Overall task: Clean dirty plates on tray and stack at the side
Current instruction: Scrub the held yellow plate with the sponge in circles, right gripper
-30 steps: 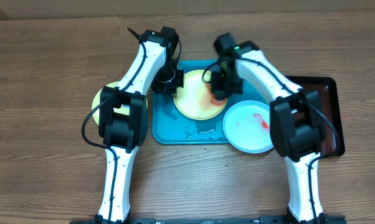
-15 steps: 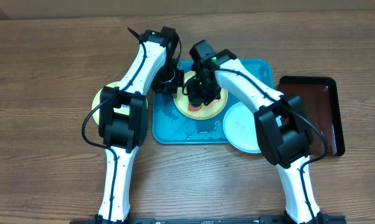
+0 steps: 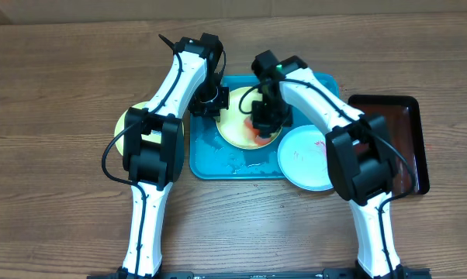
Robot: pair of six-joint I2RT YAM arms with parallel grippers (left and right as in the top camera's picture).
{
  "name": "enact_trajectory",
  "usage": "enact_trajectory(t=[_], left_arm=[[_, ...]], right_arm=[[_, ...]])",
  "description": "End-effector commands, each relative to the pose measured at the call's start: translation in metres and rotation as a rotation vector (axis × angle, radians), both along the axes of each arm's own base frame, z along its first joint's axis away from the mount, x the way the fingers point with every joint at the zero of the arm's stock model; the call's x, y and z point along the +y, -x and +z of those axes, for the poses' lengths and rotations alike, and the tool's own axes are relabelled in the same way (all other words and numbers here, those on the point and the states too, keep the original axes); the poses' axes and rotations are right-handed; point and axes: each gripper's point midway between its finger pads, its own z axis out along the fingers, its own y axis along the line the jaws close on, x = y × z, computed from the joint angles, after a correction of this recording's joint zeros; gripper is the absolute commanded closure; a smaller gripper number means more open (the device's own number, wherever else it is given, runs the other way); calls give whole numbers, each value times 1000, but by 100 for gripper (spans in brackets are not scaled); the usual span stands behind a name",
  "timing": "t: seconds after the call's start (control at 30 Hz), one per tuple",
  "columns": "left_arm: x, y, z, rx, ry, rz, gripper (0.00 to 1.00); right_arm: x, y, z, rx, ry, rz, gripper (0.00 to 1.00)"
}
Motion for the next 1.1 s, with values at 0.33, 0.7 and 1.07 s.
enact_trajectory(t=[0.33,0.7,1.07], left_arm=[[13,2,-10,11,-47,-7,96],[13,2,-10,11,-46,-7,96],[13,2,-10,12,-47,-7,96]], right_arm=[[-1,-59,-3,-248,31,-17,96],[55,-38,9,-155,-246,34,96],[18,-52,0,-212,-65,-4,96]])
